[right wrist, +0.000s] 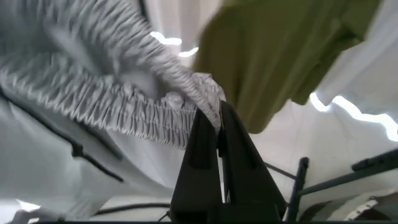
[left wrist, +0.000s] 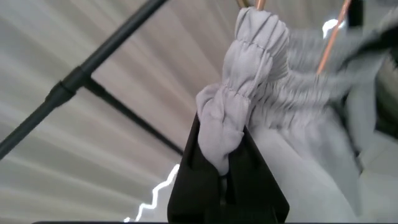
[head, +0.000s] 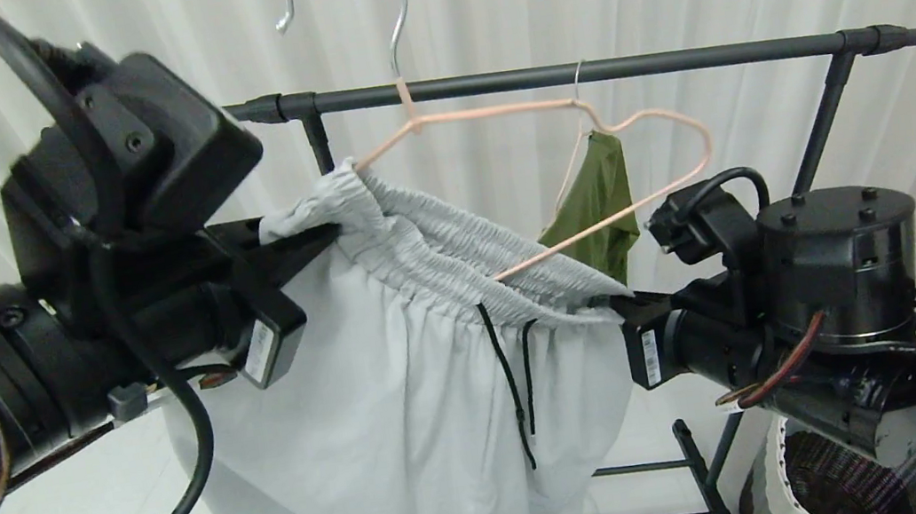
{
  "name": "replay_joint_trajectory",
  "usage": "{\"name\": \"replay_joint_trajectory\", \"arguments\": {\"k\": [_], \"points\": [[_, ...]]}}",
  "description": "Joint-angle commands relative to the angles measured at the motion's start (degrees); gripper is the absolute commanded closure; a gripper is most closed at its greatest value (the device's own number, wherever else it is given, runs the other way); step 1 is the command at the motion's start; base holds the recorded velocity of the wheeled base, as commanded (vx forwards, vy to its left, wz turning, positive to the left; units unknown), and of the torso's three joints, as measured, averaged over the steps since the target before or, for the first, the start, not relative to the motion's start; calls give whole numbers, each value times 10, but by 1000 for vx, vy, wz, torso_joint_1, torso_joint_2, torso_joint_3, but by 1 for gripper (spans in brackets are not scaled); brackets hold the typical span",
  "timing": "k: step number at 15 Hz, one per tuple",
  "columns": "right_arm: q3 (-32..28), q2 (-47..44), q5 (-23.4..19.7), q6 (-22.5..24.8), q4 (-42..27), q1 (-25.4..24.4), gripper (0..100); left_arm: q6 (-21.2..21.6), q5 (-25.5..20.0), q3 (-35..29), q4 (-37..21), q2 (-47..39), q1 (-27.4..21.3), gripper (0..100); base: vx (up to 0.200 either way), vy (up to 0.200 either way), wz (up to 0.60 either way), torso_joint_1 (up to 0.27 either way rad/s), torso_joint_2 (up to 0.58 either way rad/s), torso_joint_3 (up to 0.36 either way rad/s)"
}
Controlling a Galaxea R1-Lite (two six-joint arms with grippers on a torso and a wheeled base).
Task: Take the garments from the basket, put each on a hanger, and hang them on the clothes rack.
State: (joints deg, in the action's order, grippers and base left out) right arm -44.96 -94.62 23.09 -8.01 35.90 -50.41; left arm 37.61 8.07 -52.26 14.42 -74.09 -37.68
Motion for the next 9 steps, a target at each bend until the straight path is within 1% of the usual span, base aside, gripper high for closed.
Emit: {"name": "replay_joint_trajectory", "arguments": {"k": [1,3,6,7,8,9], "points": [[0,30,-2,1,0,39,100,9,0,39,0,16,20,100,0,0,0,0,0,0],[0,43,-6,2,0,64,100,10,0,70,0,27,23,100,0,0,0,0,0,0],[0,51,-6,3,0,72,100,13,1,97,0,33,34,100,0,0,0,0,0,0],[0,52,-6,3,0,72,100,49,0,108,0,35,57,100,0,0,0,0,0,0],[0,54,-6,3,0,72,100,70,-4,115,0,36,75,100,0,0,0,0,0,0],[0,58,-7,3,0,72,100,82,-14,119,0,36,91,100,0,0,0,0,0,0]]}}
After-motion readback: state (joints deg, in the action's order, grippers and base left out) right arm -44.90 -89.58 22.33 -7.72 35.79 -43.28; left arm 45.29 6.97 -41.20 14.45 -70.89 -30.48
